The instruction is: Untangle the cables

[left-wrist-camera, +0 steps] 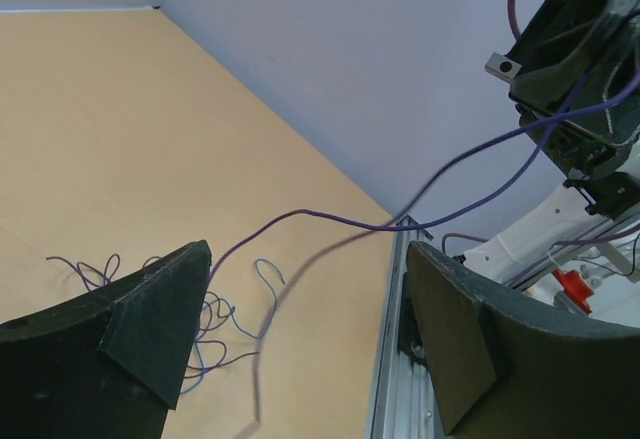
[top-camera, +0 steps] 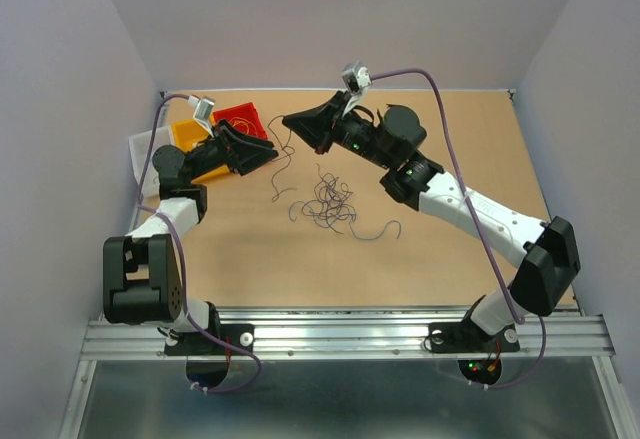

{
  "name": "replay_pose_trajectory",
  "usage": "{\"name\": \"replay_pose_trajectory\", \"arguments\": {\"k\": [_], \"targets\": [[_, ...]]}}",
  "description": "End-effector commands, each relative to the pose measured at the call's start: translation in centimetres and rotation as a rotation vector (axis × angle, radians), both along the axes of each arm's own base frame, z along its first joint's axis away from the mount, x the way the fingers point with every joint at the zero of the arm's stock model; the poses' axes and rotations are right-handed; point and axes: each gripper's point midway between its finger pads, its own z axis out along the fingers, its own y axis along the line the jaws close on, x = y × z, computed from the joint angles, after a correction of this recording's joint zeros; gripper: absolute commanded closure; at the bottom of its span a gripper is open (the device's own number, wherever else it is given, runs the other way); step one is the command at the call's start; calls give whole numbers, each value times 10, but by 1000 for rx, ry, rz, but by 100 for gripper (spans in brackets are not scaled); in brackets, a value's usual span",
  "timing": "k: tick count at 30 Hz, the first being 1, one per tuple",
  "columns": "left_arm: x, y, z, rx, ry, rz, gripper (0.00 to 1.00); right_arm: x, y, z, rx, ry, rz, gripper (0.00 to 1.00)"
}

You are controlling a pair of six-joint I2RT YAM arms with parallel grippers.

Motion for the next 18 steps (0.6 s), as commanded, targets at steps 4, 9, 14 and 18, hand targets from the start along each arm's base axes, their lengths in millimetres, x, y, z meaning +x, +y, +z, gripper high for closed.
{"name": "replay_pose_trajectory", "arguments": {"k": [4,9,14,18], "targets": [[-73,-3,79,57,-883,16,9,-5,5,22,65,-49,32,99],[-77,-8,79,58,-903,-2,10,-6,10,23,70,-42,58,100],[-63,-8,80,73,-915,49,9,-9,13,26,80,-36,89,99],[-51,-16,79,104,-871,79,16,-7,18,24,82,-24,106,99]]}}
